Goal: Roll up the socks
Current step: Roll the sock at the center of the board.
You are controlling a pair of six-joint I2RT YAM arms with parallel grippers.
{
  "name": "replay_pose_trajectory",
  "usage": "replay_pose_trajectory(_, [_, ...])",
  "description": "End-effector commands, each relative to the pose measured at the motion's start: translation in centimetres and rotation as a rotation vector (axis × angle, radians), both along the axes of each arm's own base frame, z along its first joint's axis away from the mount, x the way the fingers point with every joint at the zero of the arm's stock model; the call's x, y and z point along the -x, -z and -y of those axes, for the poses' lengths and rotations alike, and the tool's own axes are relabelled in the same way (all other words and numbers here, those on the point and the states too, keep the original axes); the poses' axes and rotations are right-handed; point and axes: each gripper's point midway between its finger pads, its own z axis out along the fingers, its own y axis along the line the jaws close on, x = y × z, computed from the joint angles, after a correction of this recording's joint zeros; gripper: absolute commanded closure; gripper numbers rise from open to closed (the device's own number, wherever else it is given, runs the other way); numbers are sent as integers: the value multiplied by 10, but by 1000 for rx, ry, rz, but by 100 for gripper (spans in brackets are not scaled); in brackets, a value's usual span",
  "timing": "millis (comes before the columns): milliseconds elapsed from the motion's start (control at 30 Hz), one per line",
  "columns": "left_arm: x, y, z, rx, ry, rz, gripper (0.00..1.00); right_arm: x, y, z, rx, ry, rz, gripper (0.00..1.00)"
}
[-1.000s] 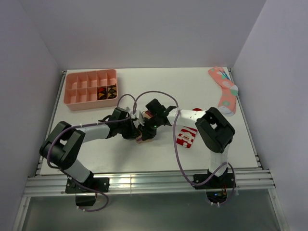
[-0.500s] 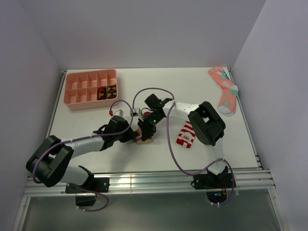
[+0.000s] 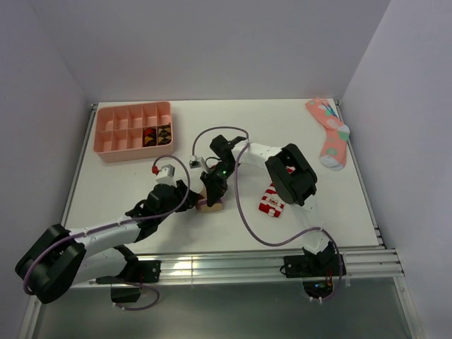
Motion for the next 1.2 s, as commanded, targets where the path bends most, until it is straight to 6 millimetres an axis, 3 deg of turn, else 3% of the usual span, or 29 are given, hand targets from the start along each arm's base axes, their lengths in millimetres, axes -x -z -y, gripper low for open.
replay_pose_trajectory(0, [-5, -13, 4, 8, 35, 152, 54, 8, 8, 8, 50, -33, -81, 77])
replay_pose_trajectory(200, [8, -5, 16, 15, 98, 183, 54, 9, 12, 7, 63, -69, -130, 76])
replay_pose_trajectory(533, [10, -16, 21, 23, 135, 249, 48, 9, 16, 9, 88, -67, -148, 75])
replay_pose_trajectory(1167, [19, 10, 41, -18, 274, 202, 51, 9, 20, 8, 98, -82, -169, 75])
